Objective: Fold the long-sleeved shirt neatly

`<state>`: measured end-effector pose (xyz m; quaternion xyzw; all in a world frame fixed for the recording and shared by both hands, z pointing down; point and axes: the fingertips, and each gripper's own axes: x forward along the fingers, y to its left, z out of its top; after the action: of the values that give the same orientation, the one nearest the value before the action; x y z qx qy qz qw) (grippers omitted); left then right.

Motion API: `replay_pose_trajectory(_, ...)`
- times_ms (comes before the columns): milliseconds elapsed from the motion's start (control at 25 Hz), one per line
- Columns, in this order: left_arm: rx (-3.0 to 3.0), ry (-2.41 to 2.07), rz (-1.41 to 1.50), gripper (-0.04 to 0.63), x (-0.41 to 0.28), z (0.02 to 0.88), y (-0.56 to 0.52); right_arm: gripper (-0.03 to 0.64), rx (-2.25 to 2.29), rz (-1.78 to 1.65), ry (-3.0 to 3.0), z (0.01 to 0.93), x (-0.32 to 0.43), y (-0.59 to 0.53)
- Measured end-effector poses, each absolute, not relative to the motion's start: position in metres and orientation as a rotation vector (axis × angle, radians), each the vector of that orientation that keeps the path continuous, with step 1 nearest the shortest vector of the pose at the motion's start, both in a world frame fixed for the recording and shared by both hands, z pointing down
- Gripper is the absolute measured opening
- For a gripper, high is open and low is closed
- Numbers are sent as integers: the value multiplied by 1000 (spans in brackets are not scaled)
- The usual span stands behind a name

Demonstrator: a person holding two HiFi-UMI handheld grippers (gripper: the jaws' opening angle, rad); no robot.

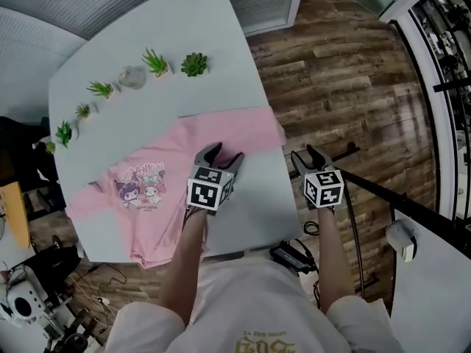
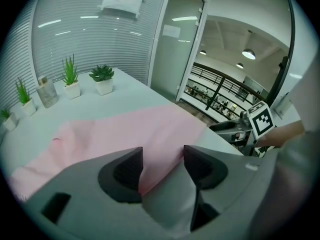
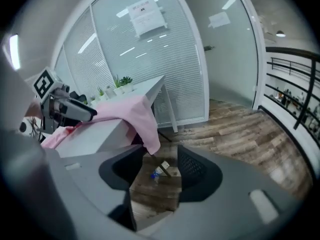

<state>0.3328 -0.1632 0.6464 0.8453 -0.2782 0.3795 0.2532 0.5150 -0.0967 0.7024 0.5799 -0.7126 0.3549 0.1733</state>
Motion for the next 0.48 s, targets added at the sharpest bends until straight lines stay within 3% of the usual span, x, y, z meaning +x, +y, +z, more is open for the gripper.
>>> replay_pose_trajectory(120, 2285, -798, 1022, 238, 331, 647, -167, 221, 1595, 934, -2022, 707, 514, -102)
replay_pose_trajectory(480, 2214, -989, 989, 52, 317, 647, -182, 219, 1522, 827, -2044, 710, 505, -117)
